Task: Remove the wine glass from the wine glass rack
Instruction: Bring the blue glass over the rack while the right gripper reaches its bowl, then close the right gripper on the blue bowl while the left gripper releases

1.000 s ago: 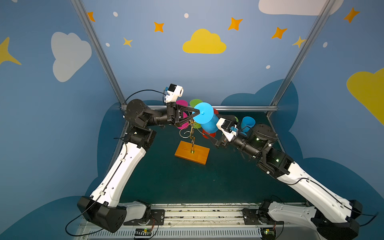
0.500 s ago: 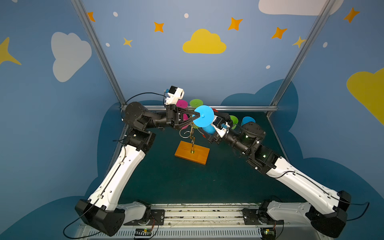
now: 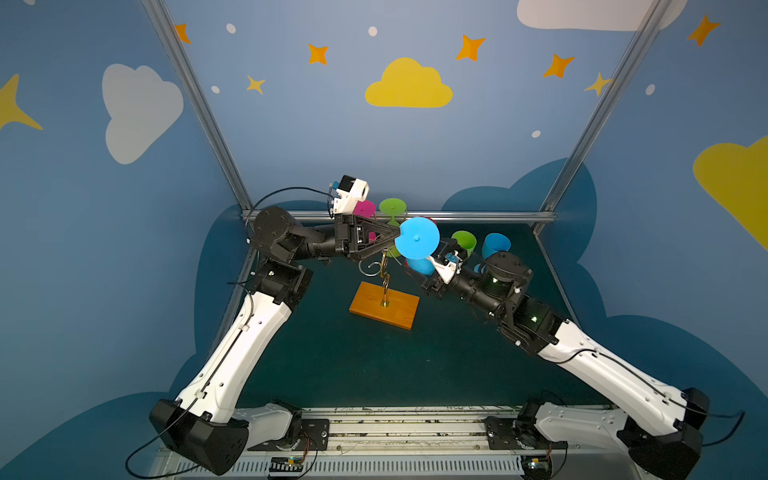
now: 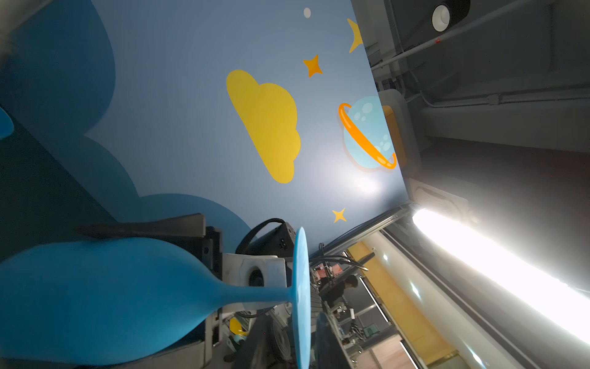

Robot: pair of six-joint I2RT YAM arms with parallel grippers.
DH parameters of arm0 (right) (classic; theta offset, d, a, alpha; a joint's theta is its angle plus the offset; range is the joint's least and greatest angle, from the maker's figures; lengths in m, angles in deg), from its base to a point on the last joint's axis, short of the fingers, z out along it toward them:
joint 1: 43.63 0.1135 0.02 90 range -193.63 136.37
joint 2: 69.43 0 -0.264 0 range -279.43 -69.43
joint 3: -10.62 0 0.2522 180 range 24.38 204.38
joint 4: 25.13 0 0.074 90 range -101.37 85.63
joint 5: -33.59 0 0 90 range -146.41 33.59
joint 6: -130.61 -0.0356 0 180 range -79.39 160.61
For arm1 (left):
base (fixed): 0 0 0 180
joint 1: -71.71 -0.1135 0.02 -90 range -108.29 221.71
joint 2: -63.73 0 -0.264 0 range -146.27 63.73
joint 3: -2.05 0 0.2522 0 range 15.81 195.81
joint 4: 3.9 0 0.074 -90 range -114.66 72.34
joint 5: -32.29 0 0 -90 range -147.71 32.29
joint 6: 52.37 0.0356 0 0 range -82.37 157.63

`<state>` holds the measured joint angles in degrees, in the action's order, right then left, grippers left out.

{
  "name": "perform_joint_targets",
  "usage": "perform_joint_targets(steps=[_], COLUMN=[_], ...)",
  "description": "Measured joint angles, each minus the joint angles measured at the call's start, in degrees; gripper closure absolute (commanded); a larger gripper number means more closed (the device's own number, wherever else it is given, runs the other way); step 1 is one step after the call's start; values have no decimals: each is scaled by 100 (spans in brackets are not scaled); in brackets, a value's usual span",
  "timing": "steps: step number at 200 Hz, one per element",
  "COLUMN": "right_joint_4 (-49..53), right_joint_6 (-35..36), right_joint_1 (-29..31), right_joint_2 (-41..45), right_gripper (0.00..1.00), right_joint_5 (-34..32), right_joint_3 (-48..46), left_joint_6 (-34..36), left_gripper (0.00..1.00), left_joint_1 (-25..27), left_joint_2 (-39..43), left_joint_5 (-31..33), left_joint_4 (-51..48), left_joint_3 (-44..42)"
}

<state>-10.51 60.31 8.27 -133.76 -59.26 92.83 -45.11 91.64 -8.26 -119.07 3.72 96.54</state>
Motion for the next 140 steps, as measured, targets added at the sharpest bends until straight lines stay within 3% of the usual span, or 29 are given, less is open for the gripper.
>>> perform_joint_targets(steps=[34,80,140], right_joint_4=[1027,2769,4516], right_joint_6=[-748,-1720,-2356], right_joint_1=[0,-4,-4], right_joint_2=[496,887,684], right_gripper=[55,56,61], right_joint_5=[-271,-557,-546], right_joint_3=[229,872,1381], left_joint_6=[1720,4789,8909], left_gripper=[39,44,49], left_joint_1=[-68,118,953], left_joint_2=[393,1272,1257], left_joint_5=[704,2179,3233], left_joint_4=[-1054,-1200,-791], left_joint_3=[-109,-1080,-1552])
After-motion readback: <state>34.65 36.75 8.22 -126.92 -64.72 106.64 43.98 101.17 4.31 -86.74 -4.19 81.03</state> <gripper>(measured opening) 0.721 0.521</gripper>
